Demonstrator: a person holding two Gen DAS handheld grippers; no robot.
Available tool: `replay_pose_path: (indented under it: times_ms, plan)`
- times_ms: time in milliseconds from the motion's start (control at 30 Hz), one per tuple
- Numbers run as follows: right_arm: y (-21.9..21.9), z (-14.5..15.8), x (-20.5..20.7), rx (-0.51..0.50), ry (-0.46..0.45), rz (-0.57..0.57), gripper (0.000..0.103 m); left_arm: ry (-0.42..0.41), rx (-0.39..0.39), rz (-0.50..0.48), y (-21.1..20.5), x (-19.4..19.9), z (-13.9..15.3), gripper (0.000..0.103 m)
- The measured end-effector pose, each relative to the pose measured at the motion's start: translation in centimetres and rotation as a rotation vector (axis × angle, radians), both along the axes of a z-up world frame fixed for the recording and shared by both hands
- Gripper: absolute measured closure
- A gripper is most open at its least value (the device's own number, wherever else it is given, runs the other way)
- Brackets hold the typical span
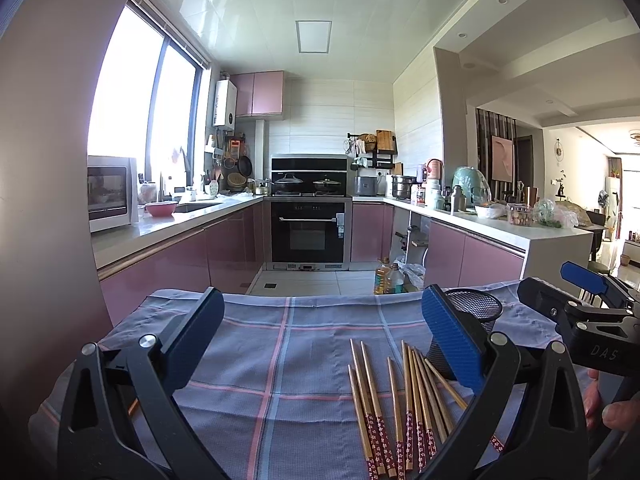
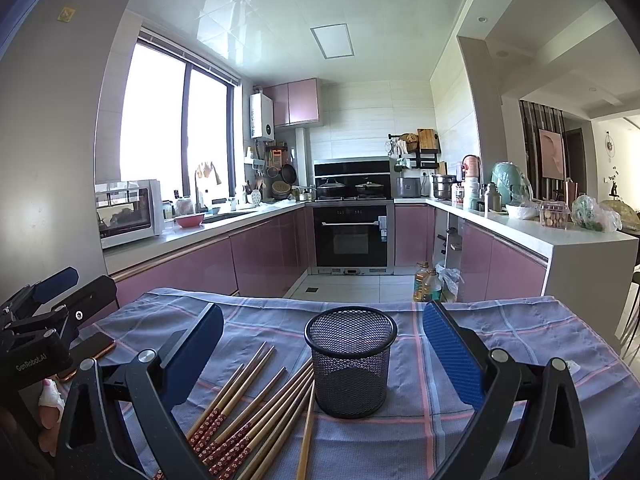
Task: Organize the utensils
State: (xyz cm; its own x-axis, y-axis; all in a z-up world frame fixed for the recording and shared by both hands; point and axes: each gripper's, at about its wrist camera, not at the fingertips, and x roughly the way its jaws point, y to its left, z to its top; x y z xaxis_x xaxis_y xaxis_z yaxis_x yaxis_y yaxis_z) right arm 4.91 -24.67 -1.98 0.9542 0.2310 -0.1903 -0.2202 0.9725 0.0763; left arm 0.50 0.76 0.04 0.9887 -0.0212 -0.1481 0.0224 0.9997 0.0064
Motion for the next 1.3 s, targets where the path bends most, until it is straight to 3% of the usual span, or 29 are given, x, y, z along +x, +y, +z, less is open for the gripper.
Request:
replay_pose_path:
  times_ms: [1300]
  plan:
    - [0.05,-0.43,0.27,-0.001,0.004,-0.018,0.006,-0.001,0.0,-0.001,-0.1,-0.08,-0.1,0.006]
